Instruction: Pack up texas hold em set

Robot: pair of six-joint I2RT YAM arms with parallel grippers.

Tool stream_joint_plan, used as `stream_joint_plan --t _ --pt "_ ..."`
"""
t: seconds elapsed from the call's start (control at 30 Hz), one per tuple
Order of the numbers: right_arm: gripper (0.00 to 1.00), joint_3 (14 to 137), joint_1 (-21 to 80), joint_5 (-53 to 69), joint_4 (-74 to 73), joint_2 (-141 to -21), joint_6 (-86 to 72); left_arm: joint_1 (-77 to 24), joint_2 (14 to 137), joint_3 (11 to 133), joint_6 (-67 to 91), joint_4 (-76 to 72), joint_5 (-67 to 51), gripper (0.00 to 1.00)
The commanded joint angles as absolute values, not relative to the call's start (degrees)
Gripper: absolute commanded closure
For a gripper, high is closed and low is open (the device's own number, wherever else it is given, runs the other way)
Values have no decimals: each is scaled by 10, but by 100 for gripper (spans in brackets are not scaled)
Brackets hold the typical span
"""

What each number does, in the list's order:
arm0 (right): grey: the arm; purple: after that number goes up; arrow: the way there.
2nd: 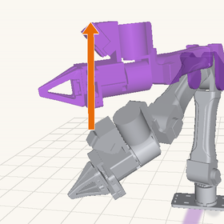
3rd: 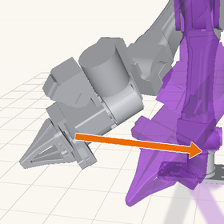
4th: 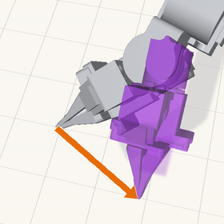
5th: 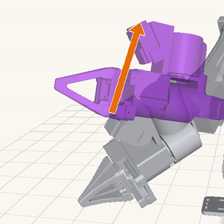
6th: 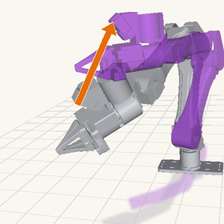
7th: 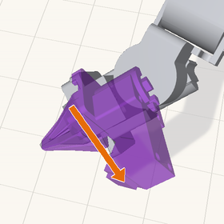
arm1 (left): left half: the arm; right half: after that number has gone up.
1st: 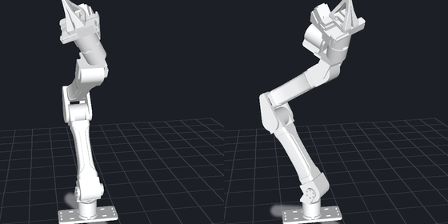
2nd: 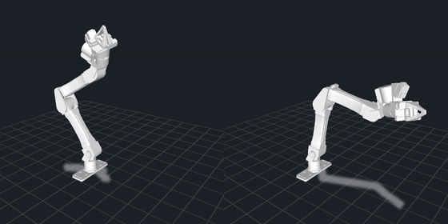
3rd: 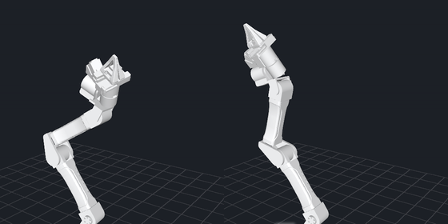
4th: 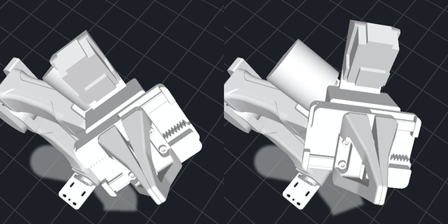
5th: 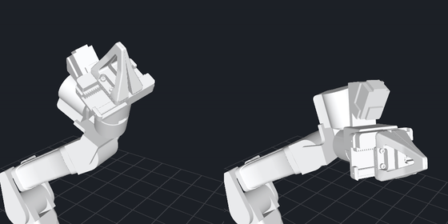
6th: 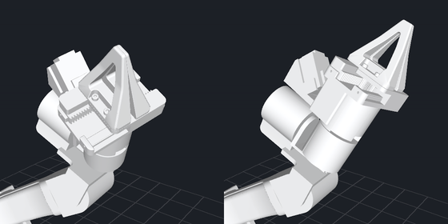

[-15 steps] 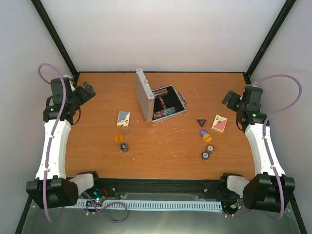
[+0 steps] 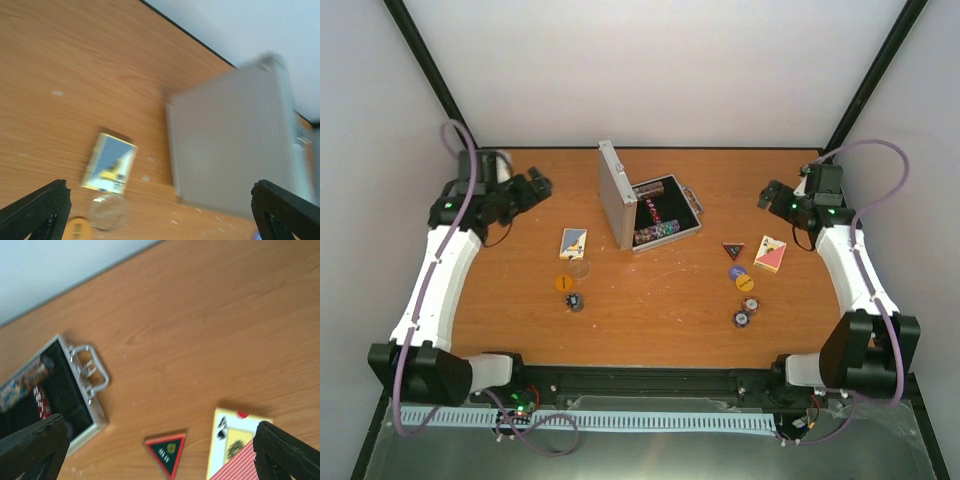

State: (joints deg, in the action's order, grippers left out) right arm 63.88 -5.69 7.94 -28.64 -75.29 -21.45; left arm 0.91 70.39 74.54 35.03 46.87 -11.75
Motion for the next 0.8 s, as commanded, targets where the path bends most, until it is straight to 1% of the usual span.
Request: stream_joint_plan --t 0.0,0.13,0.23,0.33,0.43,0.77 --pt "0 647 -18 141 -335 -789 -214 -108 751 829 402 462 -116 0" --pt "0 645 12 150 -333 -795 -218 -204 825 911 451 462 -105 0" --pt "0 645 19 162 -324 -794 -217 -240 878 971 473 464 -101 0" --pt "0 647 21 168 -324 -800 -210 -251 924 1013 471 483 -95 0" --pt "0 646 23 175 -325 -807 -209 -255 965 1052 458 532 -82 0" --pt "0 631 37 185 -306 -829 -214 -265 1013 1071 424 555 -91 0"
